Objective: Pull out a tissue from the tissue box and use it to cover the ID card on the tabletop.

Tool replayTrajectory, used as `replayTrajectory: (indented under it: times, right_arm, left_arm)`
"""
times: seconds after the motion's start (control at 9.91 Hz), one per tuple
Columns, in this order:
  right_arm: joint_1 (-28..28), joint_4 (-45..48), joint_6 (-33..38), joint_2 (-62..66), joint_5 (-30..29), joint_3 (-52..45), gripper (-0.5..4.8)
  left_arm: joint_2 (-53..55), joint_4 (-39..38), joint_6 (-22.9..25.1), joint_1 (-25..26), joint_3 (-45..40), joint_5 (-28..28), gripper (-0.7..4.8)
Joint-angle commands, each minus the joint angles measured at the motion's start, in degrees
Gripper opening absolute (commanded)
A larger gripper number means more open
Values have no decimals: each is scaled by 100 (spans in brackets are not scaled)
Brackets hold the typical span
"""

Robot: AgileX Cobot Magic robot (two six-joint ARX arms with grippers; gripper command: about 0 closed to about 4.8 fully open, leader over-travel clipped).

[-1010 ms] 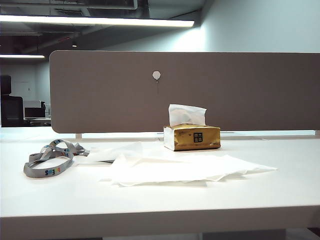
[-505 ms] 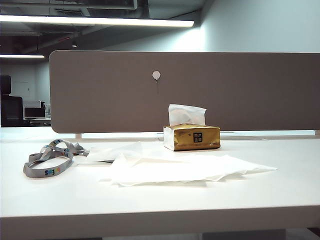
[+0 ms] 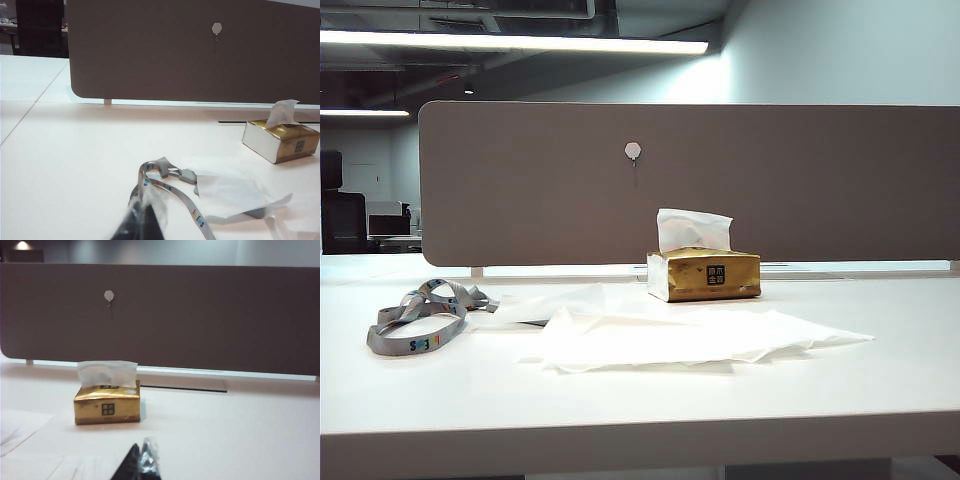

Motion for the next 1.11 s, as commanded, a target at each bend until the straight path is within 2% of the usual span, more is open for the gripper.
replayTrajectory:
  times: [0.1, 0.2, 0.3, 0.5, 0.71, 1.11]
  right_arm:
    - [4, 9, -4, -7, 146, -2, -5]
    - [0, 2, -4, -7, 205, -4, -5]
    - [-17, 17, -157, -7, 774, -4, -5]
    - [-90, -39, -157, -7, 951, -9, -5]
    - [-372, -382, -151, -7, 1016, -11, -5]
    - [-741, -479, -59, -7, 527, -68, -5]
  left_arm:
    - [4, 37, -20, -4, 24, -15, -5]
    - [4, 33, -20, -4, 24, -7, -5]
    - [4, 11, -20, -7, 24, -11, -5]
    - [4, -13, -20, -7, 24, -9, -6]
    - [4, -13, -20, -7, 24, -11, -5]
    - [4, -11, -20, -7, 24, -9, -5]
